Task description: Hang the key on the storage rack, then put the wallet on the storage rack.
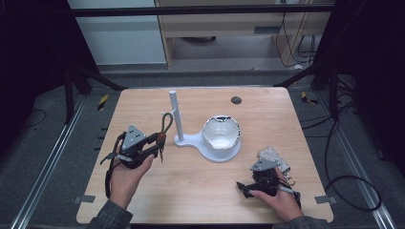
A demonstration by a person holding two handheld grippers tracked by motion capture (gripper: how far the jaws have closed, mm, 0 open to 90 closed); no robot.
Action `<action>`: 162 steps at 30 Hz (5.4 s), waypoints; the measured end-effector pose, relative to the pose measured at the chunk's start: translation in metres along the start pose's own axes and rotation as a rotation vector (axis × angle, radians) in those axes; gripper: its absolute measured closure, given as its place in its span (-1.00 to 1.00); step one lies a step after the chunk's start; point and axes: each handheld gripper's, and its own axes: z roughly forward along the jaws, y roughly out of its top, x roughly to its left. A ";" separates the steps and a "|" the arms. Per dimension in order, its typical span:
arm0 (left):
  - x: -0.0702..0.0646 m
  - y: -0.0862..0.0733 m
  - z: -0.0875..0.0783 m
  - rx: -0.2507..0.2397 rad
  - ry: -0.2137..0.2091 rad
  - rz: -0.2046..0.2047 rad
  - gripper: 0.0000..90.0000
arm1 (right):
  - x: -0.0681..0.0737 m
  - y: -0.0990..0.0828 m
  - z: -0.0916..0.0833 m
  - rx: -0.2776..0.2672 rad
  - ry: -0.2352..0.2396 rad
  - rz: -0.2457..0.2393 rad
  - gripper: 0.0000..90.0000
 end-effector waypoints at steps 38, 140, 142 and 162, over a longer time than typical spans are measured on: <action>0.006 -0.005 0.066 0.047 0.025 -0.062 0.45 | 0.000 0.000 -0.001 0.001 0.002 0.000 -0.95; 0.065 -0.116 0.069 0.358 0.072 -0.151 -0.80 | -0.078 0.020 -0.083 0.277 -0.170 0.053 -0.74; 0.065 -0.116 0.070 0.364 0.075 -0.155 -0.81 | -0.079 0.020 -0.083 0.287 -0.166 0.056 -0.74; 0.062 -0.124 0.073 0.331 0.111 -0.106 -0.97 | -0.088 0.028 -0.066 0.395 -0.149 0.110 -0.65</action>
